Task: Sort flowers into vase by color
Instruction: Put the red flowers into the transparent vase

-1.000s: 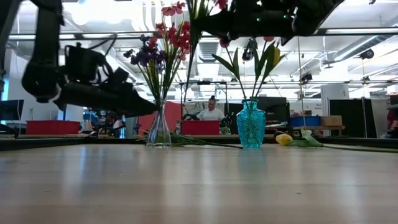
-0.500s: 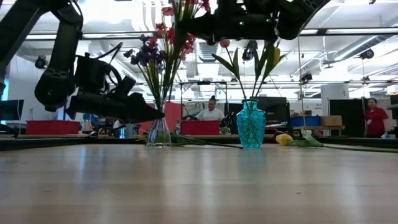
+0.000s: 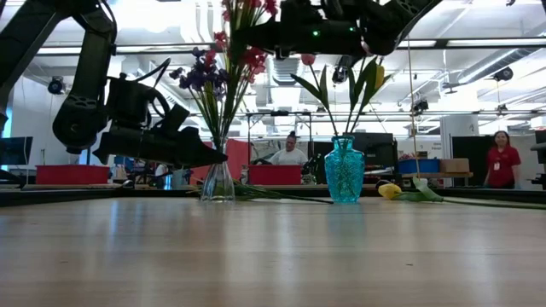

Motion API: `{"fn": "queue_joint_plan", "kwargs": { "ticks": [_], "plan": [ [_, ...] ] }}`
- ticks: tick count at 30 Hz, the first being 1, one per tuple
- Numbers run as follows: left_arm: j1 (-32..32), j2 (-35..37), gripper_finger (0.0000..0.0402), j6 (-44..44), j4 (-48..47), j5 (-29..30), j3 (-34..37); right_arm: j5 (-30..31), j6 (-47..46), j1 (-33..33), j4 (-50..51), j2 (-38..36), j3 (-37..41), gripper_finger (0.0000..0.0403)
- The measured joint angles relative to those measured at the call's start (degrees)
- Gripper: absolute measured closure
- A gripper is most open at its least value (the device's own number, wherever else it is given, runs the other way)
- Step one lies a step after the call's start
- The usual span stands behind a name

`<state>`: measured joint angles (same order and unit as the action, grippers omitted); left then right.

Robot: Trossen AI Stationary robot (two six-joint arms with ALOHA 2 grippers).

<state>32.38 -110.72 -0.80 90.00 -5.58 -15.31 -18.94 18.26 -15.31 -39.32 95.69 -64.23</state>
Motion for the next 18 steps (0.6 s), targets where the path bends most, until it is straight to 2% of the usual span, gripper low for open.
{"fn": "queue_joint_plan", "kwargs": {
  "ticks": [10, 18],
  "plan": [
    [0.00, 0.00, 0.0274, 0.00, -0.98, 0.00, 0.04, 5.53, 5.18, -0.18, 0.04, 0.97, -1.99, 0.0390],
    [-0.02, 0.00, 0.0280, 0.00, -1.04, 0.00, 0.04, 6.30, 6.40, -0.37, -0.68, 1.40, -2.06, 0.0390]
  ]
}}
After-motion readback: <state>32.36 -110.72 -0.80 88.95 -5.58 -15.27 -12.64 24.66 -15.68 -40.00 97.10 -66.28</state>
